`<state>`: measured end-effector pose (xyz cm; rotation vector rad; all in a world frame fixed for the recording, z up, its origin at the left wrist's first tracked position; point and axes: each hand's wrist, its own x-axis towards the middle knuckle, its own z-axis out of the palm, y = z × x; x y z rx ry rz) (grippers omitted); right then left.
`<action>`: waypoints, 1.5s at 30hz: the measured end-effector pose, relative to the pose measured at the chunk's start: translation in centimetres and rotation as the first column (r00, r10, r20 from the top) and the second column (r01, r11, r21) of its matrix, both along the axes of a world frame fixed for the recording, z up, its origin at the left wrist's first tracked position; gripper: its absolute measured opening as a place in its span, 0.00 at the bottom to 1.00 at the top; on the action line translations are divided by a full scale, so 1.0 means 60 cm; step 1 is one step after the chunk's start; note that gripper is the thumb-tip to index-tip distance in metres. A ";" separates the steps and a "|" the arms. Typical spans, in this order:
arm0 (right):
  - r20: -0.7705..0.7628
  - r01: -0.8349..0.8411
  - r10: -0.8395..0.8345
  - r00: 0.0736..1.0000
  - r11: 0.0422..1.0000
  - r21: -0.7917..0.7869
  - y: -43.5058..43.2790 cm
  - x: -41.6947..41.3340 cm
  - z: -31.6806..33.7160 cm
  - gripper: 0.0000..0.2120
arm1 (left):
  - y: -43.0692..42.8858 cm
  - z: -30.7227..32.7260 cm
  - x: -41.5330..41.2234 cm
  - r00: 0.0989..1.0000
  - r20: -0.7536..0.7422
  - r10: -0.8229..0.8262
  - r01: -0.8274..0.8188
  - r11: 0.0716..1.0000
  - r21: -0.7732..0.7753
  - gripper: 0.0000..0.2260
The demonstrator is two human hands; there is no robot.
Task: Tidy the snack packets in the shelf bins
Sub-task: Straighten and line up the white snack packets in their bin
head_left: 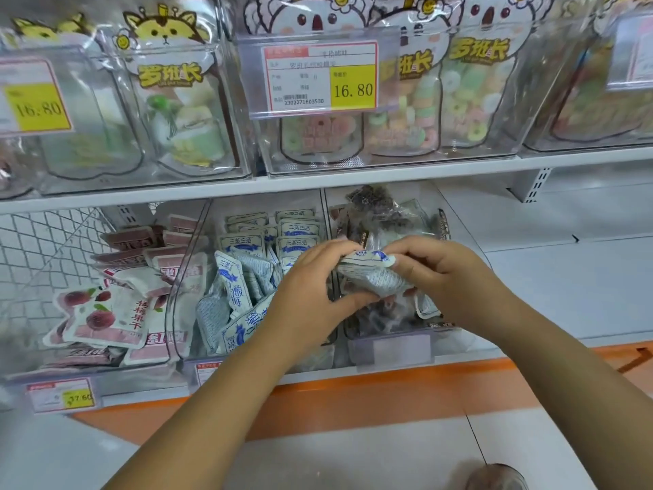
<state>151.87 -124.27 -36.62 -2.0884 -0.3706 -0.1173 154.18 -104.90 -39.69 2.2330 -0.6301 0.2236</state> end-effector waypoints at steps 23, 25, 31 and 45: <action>0.001 0.166 -0.204 0.979 0.793 -0.586 -0.072 0.021 -0.088 0.43 | -0.047 -0.049 -0.022 0.968 0.175 -0.178 0.027 0.772 0.635 0.24; 0.064 0.217 -0.213 0.975 0.852 -0.477 -0.075 0.019 -0.091 0.40 | -0.050 -0.056 -0.019 0.967 0.188 -0.172 -0.002 0.733 0.680 0.24; 0.073 0.308 -0.301 0.951 0.941 -0.139 -0.080 0.013 -0.074 0.39 | -0.049 -0.055 -0.020 0.968 0.190 -0.161 -0.006 0.748 0.664 0.23; -0.163 0.279 -0.227 0.960 0.777 0.564 -0.066 -0.042 -0.024 0.21 | -0.066 -0.032 -0.031 0.932 0.302 -0.200 0.103 0.946 0.308 0.34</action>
